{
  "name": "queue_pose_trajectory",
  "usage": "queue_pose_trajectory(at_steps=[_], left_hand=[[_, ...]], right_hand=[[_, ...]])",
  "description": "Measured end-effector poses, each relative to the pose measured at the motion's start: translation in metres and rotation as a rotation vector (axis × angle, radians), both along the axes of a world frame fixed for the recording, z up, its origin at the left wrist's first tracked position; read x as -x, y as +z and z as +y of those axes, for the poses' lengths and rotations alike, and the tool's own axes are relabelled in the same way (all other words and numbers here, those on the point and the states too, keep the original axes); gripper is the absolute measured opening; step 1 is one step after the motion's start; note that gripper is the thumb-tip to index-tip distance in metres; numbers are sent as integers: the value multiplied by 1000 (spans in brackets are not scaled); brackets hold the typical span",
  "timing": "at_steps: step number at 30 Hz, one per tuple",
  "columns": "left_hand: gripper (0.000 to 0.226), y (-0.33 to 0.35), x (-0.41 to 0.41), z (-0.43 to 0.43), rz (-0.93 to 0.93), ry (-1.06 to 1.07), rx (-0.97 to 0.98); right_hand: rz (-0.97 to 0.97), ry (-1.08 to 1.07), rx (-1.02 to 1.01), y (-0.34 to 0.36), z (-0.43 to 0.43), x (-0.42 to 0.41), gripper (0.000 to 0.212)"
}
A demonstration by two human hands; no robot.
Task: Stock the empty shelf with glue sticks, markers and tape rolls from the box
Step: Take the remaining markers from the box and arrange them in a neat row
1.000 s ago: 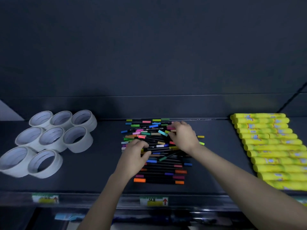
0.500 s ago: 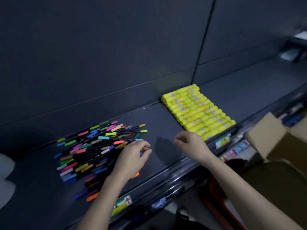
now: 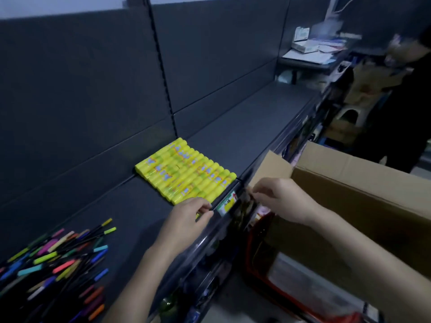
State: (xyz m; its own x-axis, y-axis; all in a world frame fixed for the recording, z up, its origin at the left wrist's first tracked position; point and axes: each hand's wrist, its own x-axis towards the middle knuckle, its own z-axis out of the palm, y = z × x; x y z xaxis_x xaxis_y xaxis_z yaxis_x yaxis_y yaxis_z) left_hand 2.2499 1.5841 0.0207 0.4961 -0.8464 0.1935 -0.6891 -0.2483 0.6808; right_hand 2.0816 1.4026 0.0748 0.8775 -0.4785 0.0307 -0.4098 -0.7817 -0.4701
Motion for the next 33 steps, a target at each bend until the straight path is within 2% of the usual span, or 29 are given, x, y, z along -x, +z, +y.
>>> queue_pose_trajectory(at_steps=[9,14,19,25,33], left_hand=[[9,5,63,-126,-112,-170,-64],[11,4,98,-192,-114,-253,-147],[27,-3,129,-251,-170,-469,-449],[45,-36,143,-292,-164,-608,-840],[49,-115,149,-328,-190,-506,-1077]], right_hand=[[33,-113,-4,-33,-115,91,16],[89,-196,-132,-81,-154,135,16],[135,-366,-319,-137,-163,164,21],[216,-409,-448,-179,-156,191,20],[297,-544,-623,-203,-166,221,22]])
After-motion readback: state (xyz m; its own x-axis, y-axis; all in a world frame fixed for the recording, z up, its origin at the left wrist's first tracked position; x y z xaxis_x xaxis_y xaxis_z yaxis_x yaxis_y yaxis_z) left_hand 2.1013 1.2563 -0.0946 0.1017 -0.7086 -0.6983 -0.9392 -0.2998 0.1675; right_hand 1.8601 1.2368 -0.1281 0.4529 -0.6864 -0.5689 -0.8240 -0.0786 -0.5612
